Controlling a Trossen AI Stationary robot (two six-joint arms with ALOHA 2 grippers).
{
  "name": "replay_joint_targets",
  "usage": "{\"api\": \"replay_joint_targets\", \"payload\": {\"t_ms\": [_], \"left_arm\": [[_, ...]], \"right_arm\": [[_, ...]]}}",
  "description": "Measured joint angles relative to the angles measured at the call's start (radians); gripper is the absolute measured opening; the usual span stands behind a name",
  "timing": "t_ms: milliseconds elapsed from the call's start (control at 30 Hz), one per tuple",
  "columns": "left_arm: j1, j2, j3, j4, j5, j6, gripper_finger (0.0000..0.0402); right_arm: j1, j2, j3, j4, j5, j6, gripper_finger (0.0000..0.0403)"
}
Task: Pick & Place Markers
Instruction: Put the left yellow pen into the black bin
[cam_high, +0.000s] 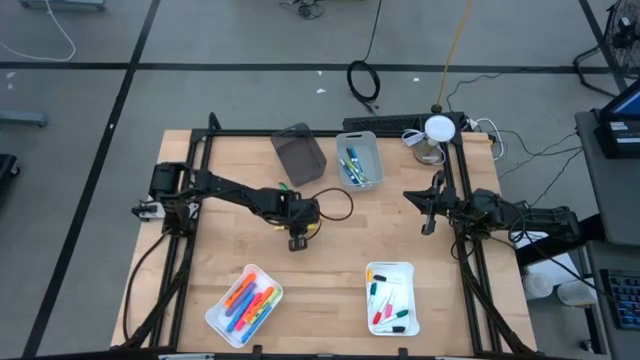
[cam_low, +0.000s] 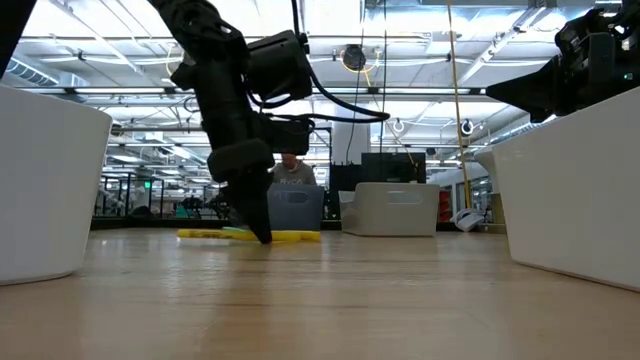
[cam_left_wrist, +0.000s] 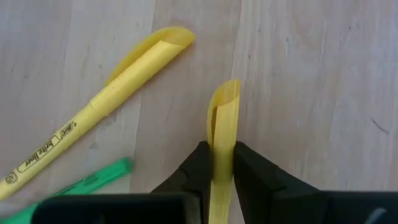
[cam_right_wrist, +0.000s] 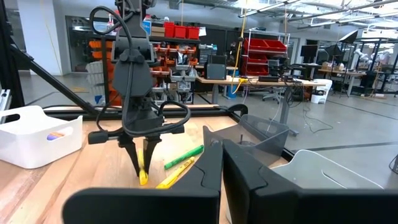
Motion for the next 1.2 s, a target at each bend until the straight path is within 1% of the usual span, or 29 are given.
{"api": "replay_joint_targets", "payload": {"t_ms": [67, 133, 267, 400, 567, 667, 733, 800, 867, 1033, 1200], "left_arm": [[-0.006, -0.013, -0.002, -0.004, -0.007, -0.013, 0.006], [-0.012, -0.035, -0.004, -0.01, 0.001, -0.016, 0.0053], [-0.022, -0.122, -0.004, -0.019, -0.004, -0.022, 0.0039], [-0.022, -0.219, -0.004, -0.036, -0.076, -0.028, 0.004], [-0.02, -0.344, -0.003, -0.024, -0.164, -0.028, 0.006], [-0.013, -0.404, -0.002, -0.017, -0.235, -0.035, 0.0051], [-0.003, -0.438, -0.002, -0.009, -0.29, -0.071, 0.0041], [0.016, -0.452, -0.001, 0.005, -0.341, -0.128, 0.0038], [0.041, -0.461, 0.0, 0.017, -0.372, -0.174, 0.0038], [0.133, -0.464, 0.0, 0.078, -0.381, -0.204, 0.0049], [0.249, -0.456, 0.0, 0.181, -0.382, -0.23, 0.0038]], "right_arm": [[0.0, 0.0, 0.0, 0.0, 0.0, 0.0, 0.0], [0.0, 0.0, 0.0, 0.0, 0.0, 0.0, 0.0], [0.0, 0.0, 0.0, 0.0, 0.0, 0.0, 0.0], [0.0, 0.0, 0.0, 0.0, 0.0, 0.0, 0.0], [0.0, 0.0, 0.0, 0.0, 0.0, 0.0, 0.0], [0.0, 0.0, 0.0, 0.0, 0.0, 0.0, 0.0], [0.0, 0.0, 0.0, 0.0, 0.0, 0.0, 0.0], [0.0, 0.0, 0.0, 0.0, 0.0, 0.0, 0.0], [0.0, 0.0, 0.0, 0.0, 0.0, 0.0, 0.0], [0.0, 0.0, 0.0, 0.0, 0.0, 0.0, 0.0], [0.0, 0.0, 0.0, 0.0, 0.0, 0.0, 0.0]]}}
